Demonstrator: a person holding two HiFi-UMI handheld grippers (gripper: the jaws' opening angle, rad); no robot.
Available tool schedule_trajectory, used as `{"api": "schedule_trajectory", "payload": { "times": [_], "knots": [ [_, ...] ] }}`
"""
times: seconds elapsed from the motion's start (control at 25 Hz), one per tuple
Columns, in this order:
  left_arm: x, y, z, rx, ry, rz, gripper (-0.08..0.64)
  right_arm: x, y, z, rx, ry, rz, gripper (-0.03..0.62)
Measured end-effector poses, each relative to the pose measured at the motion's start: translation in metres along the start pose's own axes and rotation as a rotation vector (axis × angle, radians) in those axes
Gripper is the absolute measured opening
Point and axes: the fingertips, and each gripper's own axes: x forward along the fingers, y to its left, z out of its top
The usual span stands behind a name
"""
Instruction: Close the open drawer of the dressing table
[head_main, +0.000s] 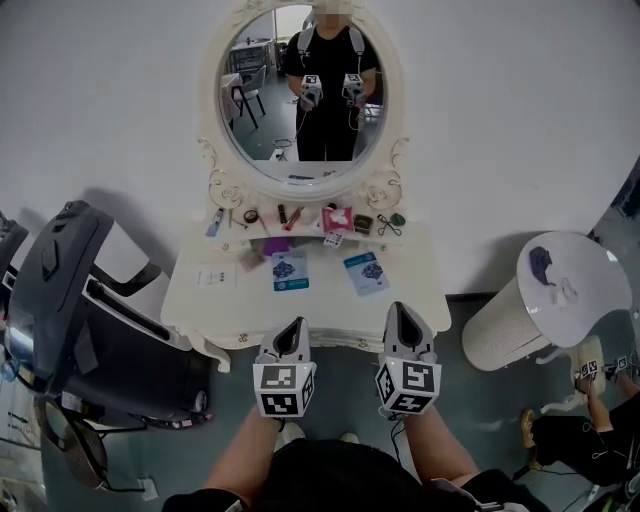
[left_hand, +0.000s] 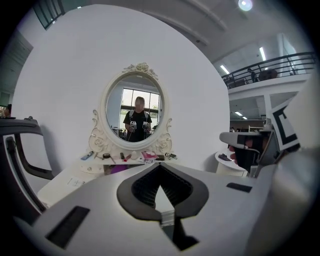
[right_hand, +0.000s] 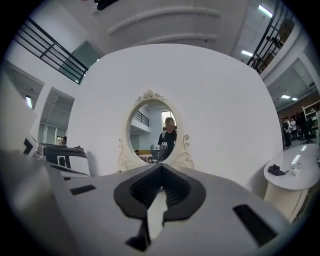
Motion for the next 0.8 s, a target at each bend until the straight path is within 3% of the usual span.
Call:
{"api": "schedule_trajectory", "payload": {
  "times": [0.28, 0.48, 0.8],
  "knots": [
    [0.004, -0.007, 0.006, 0.032, -0.002, -0.028, -0.003, -0.002, 0.006, -0.021, 0.016, 0.058, 0.013, 0.009],
    [0.003, -0.002, 0.006, -0.006, -0.006, -0.028, -0.003, -0.004, 0.008, -0.023, 0.083, 0.074, 0.020, 0.009],
    [0.001, 0.002, -0.002, -0.014, 0.016, -0.019, -0.003, -0.006, 0.017, -0.022, 0.052, 0.083, 0.032, 0.009]
  ]
}}
